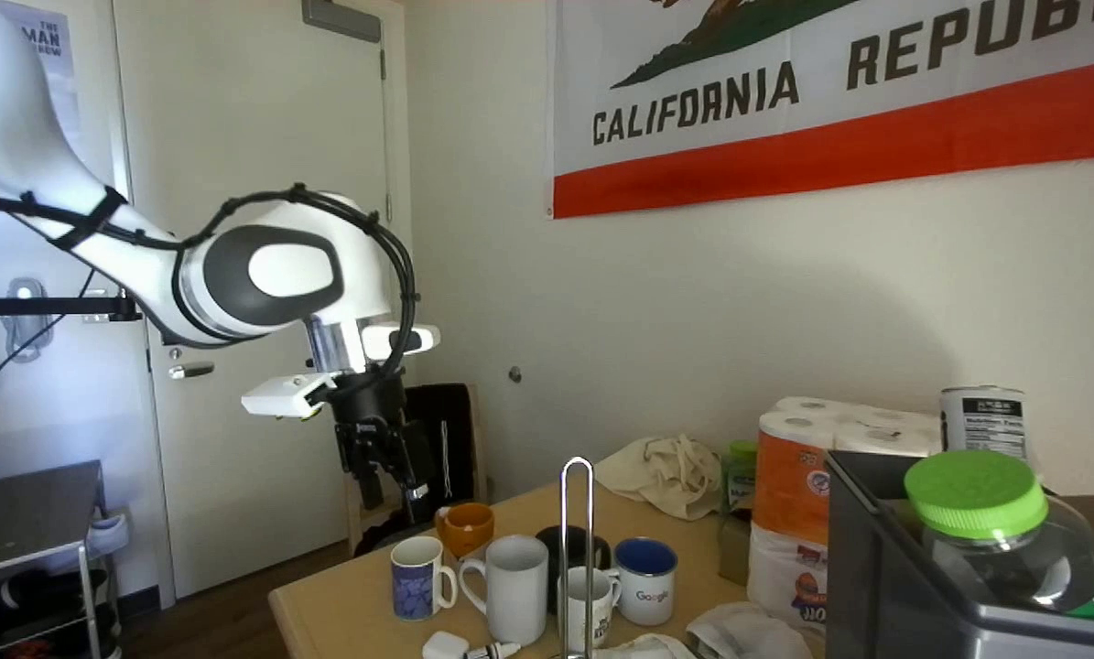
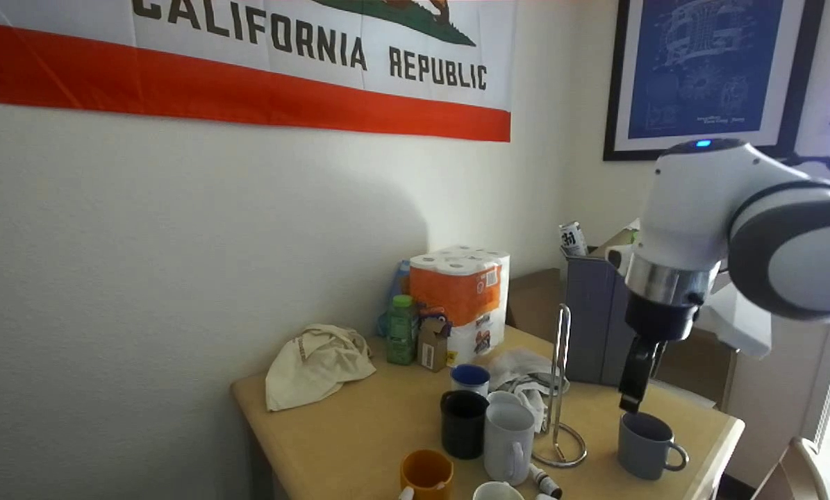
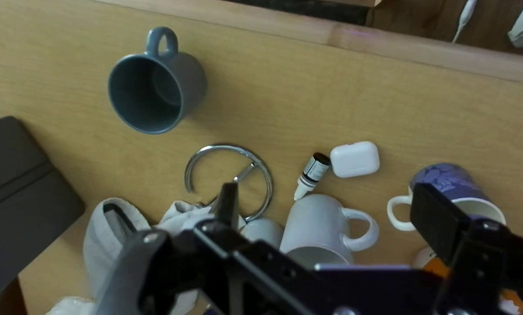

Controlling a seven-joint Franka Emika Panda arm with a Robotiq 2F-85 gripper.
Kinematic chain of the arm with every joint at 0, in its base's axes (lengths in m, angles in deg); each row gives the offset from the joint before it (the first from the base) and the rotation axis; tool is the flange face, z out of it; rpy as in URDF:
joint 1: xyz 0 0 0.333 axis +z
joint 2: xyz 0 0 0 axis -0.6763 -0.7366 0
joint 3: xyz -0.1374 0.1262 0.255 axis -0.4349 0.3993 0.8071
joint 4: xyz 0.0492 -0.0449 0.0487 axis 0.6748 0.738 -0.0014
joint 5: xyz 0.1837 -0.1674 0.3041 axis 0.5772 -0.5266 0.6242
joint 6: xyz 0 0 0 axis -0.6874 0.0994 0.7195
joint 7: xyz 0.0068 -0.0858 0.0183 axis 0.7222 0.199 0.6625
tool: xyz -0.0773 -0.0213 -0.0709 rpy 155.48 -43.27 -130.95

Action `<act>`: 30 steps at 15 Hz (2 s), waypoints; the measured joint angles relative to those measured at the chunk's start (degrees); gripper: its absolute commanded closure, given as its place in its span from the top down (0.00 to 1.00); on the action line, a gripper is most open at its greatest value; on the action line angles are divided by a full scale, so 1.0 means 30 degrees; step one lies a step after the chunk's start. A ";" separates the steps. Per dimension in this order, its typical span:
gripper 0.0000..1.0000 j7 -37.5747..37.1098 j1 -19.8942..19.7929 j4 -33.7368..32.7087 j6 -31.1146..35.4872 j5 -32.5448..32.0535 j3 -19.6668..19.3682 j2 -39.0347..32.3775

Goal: Move the white bar of soap forward

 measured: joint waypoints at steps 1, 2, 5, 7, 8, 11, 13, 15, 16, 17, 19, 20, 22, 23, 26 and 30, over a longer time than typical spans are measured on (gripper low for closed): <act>1.00 -0.1207 -0.0075 -0.0143 0.0733 -0.0582 0.0467 -0.0925; 1.00 -0.2367 -0.0164 -0.0299 0.1310 -0.1243 0.0827 -0.1772; 1.00 -0.6258 -0.0349 -0.0987 0.2107 -0.3689 0.1367 -0.4136; 1.00 -0.8751 -0.0322 -0.1500 0.2136 -0.5002 0.1382 -0.5375; 1.00 -0.8988 -0.0227 -0.1772 0.2211 -0.5062 0.1341 -0.5782; 1.00 -0.6584 0.0121 -0.2379 0.2720 -0.3635 0.1105 -0.5514; 1.00 -0.6415 0.0191 -0.2405 0.2719 -0.3596 0.1036 -0.5281; 1.00 -0.6743 0.0251 -0.2396 0.2722 -0.3594 0.1001 -0.5568; 1.00 -0.7204 0.0293 -0.2390 0.2745 -0.3593 0.1001 -0.5938; 1.00 -0.7822 0.0350 -0.2391 0.2817 -0.3594 0.1000 -0.6403; 1.00 -0.9256 0.0582 -0.2417 0.3195 -0.3591 0.0932 -0.7556; 1.00 -1.0009 0.0747 -0.2459 0.3423 -0.3592 0.0843 -0.8159; 1.00 -1.1386 0.1205 -0.2623 0.4019 -0.3604 0.0423 -0.9301; 1.00 -1.2006 0.1464 -0.2742 0.4319 -0.3648 0.0109 -0.9804; 1.00 -1.3455 0.2361 -0.3301 0.4912 -0.3855 -0.1091 -1.1072; 1.00 -1.5302 0.3584 -0.4106 0.5323 -0.4176 -0.2613 -1.2326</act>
